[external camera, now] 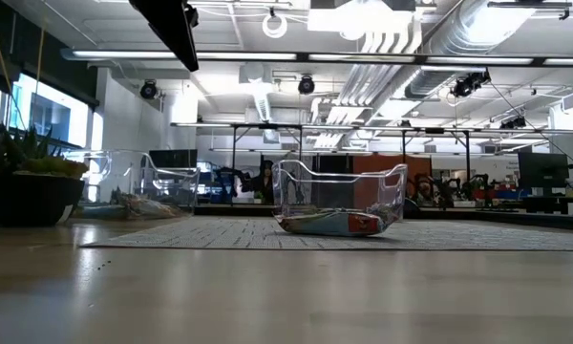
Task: Pick and place Granola Bars by type
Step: Put the red granola bar into the bottom transparent bin
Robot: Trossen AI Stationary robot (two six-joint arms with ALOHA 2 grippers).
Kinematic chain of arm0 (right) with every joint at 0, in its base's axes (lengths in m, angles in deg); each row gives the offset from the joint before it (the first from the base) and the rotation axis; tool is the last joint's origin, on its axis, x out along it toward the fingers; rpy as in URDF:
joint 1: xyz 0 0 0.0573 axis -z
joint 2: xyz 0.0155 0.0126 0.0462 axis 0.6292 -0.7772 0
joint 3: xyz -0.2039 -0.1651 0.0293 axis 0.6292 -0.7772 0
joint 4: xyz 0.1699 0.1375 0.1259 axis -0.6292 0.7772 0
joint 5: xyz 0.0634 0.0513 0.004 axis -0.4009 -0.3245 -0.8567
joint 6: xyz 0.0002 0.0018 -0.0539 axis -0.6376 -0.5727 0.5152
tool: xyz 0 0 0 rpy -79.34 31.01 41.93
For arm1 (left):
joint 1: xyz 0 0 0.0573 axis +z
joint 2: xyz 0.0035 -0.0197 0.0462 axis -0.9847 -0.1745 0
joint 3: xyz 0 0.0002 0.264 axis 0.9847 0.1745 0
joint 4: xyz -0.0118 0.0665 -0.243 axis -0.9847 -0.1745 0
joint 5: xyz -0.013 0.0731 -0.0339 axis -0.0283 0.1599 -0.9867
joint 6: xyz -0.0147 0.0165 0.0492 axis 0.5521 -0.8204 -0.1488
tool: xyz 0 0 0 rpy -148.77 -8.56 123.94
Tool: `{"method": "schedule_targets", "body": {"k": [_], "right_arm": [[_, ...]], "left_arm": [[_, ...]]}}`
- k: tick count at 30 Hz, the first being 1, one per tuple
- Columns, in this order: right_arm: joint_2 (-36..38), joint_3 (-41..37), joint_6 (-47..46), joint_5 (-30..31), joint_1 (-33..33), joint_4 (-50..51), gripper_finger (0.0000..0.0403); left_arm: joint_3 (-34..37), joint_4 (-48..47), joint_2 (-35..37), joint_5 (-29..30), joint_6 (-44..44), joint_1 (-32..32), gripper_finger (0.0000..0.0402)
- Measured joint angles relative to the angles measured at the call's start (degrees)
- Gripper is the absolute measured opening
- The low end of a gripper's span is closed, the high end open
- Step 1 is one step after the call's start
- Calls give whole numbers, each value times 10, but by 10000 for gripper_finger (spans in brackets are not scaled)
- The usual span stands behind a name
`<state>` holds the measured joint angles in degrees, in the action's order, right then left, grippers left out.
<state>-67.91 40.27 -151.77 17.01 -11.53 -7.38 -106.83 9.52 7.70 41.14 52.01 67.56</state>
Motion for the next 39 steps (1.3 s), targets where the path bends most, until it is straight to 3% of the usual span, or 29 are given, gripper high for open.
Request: {"method": "schedule_targets", "body": {"k": [6, 12, 18, 25, 28, 34, 39], "right_arm": [[-20, 0, -107, 80, -91, 38, 59], [-51, 0, -101, 117, -121, 67, 61], [-92, 0, -121, 66, -117, 77, 61], [-143, 0, -194, -54, -117, 98, 61], [-155, 1, -213, -54, -117, 110, 62], [-181, 1, -212, 1, -106, 130, 62], [-213, 1, -171, -31, -91, 131, 62]], "left_arm": [[0, 6, 0, 0, 7, 0, 127], [0, 7, 0, 0, 13, 0, 127], [0, 10, 0, -1, 17, 0, 127], [0, 14, 0, -1, 19, 0, 127], [0, 21, 0, -1, 19, 0, 127], [0, 23, 0, -1, 19, 0, 127], [0, 22, 0, -1, 19, 0, 127]]}}
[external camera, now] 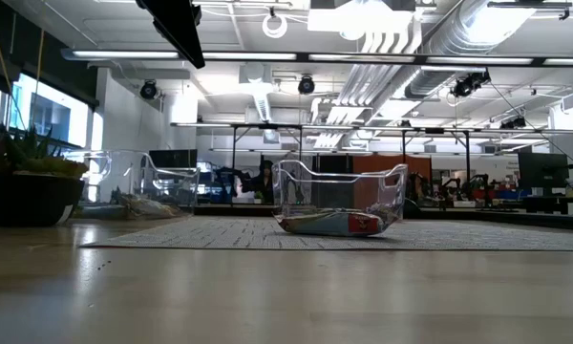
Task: Pick and place Granola Bars by type
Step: Put the red granola bar into the bottom transparent bin
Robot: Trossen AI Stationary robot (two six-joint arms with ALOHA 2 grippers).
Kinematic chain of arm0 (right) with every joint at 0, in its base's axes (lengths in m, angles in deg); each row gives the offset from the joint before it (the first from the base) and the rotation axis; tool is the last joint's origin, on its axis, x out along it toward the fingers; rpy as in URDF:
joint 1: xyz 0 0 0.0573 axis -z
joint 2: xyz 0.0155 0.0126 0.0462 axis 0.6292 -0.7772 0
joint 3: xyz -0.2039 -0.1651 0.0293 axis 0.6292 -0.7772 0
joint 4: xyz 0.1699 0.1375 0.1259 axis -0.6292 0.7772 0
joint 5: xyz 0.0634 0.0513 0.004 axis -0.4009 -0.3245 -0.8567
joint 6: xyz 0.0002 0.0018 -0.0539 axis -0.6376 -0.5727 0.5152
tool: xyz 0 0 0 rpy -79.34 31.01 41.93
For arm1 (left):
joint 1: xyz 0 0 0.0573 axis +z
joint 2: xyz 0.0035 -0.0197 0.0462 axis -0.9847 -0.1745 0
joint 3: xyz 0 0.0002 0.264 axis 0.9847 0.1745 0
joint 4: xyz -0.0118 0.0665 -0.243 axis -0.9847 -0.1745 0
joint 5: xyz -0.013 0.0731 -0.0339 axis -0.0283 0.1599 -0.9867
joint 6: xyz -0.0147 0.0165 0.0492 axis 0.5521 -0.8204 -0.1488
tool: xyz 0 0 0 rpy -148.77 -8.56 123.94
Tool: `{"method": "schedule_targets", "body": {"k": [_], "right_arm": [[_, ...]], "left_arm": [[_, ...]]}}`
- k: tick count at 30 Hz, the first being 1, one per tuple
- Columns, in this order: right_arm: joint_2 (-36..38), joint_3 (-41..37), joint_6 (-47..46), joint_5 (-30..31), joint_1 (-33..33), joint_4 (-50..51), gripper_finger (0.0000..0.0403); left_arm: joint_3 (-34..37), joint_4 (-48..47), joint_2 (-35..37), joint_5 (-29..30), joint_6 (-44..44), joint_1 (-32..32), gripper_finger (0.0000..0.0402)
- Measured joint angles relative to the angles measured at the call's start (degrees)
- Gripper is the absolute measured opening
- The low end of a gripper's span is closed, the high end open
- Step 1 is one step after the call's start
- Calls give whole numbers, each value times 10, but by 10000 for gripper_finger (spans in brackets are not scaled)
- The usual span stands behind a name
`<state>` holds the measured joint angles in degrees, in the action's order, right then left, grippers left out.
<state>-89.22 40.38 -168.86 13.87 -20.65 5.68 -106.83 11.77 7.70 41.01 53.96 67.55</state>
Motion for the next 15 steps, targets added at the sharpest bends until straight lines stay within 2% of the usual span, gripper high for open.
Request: {"method": "schedule_targets", "body": {"k": [8, 15], "right_arm": [[-26, 0, -13, -15, 24, 47, 67], [-26, 0, -21, -21, 43, 93, 114]], "left_arm": [[0, -1, 0, 0, -1, 0, 127], [0, -1, 0, 0, -4, 0, 127]]}}
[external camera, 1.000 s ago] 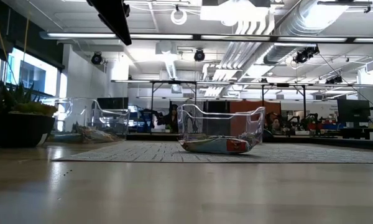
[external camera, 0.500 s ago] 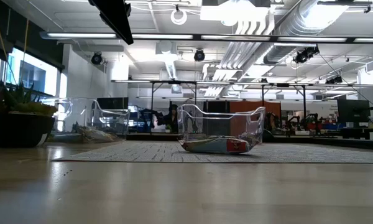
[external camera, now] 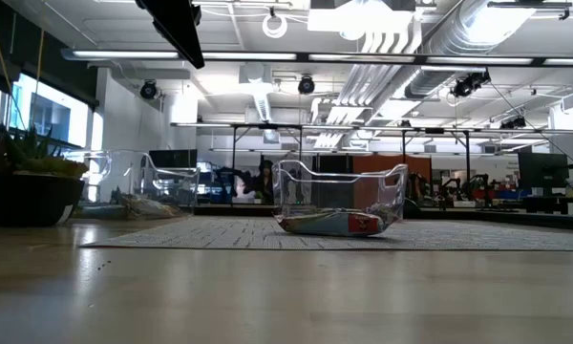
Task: Pick and place Granola Bars by type
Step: Put the red granola bar into the bottom transparent bin
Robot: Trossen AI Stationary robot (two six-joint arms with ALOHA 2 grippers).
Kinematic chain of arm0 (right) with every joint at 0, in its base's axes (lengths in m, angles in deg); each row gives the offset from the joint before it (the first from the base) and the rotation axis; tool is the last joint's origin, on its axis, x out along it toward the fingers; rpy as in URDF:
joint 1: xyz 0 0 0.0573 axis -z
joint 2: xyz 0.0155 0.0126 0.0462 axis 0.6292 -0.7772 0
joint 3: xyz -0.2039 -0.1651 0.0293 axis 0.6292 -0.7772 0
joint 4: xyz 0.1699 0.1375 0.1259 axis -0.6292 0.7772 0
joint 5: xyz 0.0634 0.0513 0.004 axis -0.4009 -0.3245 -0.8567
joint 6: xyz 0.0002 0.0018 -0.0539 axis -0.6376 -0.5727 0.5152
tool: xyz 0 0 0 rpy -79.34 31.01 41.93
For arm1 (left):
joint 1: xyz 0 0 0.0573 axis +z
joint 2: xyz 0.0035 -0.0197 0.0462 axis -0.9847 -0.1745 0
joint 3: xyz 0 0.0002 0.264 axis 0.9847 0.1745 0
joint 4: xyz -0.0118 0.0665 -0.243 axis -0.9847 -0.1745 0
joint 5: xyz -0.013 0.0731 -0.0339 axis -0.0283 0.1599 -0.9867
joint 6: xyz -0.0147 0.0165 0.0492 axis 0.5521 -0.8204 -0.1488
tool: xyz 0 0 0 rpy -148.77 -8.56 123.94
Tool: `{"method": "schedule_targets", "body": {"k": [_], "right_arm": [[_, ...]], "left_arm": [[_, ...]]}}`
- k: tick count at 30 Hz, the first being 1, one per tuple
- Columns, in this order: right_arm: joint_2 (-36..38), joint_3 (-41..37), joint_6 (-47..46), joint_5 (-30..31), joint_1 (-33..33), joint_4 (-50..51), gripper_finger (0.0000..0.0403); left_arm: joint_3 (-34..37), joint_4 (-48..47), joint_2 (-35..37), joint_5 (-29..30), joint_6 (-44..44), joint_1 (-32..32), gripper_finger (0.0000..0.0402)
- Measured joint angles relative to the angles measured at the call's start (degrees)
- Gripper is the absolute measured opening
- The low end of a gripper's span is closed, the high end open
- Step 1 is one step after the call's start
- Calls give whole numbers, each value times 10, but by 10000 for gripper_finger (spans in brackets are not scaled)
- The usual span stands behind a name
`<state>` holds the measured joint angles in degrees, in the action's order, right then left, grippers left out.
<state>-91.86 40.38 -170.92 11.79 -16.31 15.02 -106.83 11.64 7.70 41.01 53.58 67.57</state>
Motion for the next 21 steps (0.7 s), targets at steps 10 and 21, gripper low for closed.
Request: {"method": "schedule_targets", "body": {"k": [10, 21], "right_arm": [[6, 0, 23, -53, 13, 7, 157], [136, 51, 25, 32, 66, 34, 155]], "left_arm": [[0, 1, 0, 0, -1, 0, 127], [0, 15, 0, 0, -3, 0, 127]]}}
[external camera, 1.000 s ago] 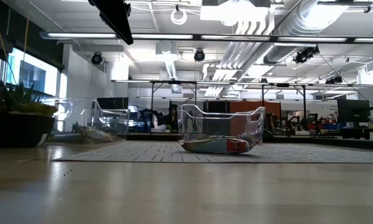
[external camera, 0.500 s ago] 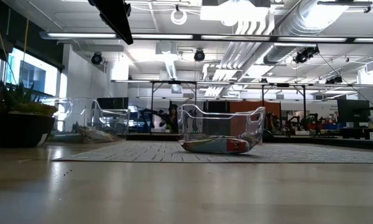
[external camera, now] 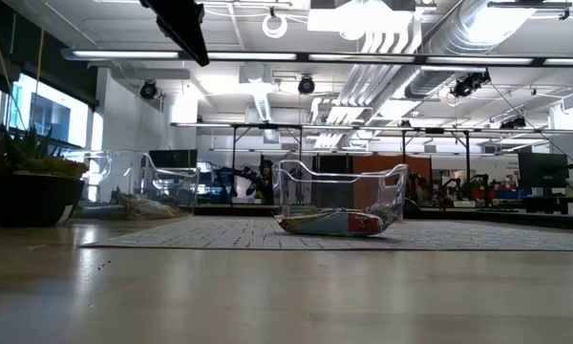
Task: Pick and place Granola Bars by type
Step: Put the red granola bar into the bottom transparent bin
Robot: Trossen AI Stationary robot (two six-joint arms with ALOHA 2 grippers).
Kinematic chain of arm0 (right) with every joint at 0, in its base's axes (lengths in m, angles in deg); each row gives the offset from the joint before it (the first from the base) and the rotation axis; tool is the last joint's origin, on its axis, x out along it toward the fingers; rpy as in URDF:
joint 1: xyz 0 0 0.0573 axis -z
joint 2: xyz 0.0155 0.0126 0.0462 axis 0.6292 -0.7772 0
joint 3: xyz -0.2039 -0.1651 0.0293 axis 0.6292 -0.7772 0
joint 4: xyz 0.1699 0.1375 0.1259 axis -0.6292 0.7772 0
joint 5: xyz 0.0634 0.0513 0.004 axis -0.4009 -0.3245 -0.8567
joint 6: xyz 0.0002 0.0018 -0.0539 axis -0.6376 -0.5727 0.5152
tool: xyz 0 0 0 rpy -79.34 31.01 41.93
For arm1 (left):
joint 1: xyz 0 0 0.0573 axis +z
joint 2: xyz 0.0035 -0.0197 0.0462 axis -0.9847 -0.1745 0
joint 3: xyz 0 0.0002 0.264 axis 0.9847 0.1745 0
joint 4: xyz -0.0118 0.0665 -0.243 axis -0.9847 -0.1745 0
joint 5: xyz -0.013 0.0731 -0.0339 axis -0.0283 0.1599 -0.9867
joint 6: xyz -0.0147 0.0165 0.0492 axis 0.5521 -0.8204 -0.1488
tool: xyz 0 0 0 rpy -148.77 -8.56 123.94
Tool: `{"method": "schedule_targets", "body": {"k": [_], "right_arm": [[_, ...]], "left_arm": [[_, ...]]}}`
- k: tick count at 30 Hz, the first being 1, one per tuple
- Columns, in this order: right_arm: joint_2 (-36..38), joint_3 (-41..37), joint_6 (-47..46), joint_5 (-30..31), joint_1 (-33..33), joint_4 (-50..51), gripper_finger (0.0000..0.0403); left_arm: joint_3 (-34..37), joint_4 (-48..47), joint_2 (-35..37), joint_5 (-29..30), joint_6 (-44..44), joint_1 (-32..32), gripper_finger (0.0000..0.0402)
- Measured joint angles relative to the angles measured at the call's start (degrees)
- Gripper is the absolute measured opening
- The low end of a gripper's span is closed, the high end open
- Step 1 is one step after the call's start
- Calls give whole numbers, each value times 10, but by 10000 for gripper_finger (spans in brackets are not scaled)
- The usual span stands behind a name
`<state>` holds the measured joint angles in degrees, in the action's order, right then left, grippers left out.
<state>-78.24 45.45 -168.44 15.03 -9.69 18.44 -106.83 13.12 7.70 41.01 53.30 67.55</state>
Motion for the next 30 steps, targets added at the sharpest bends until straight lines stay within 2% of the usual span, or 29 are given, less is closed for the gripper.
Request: {"method": "schedule_targets", "body": {"k": [3, 6, 9, 11, 13, 21, 24, 30], "right_arm": [[32, 3, 66, 157, 6, -31, 150], [44, 3, 179, 301, 14, -91, 150], [43, 3, 317, 393, 28, -164, 151], [38, -1, 388, 423, 45, -215, 150], [35, -8, 451, 418, 70, -262, 148], [36, -101, 621, 300, 187, -516, 147], [36, -155, 652, 277, 229, -586, 154], [35, -283, 643, 215, 295, -729, 179]], "left_arm": [[0, -1, 0, 0, 0, 0, 127], [0, -1, 0, 0, 0, 0, 127], [0, -2, 0, 0, 0, 0, 127], [0, -2, 0, -2, 0, 0, 127], [0, -2, 0, -3, 0, 0, 127], [0, -2, 0, -3, 0, 0, 127], [0, -2, 0, -3, 0, 0, 127], [0, -6, 0, -4, -11, 0, 127]]}}
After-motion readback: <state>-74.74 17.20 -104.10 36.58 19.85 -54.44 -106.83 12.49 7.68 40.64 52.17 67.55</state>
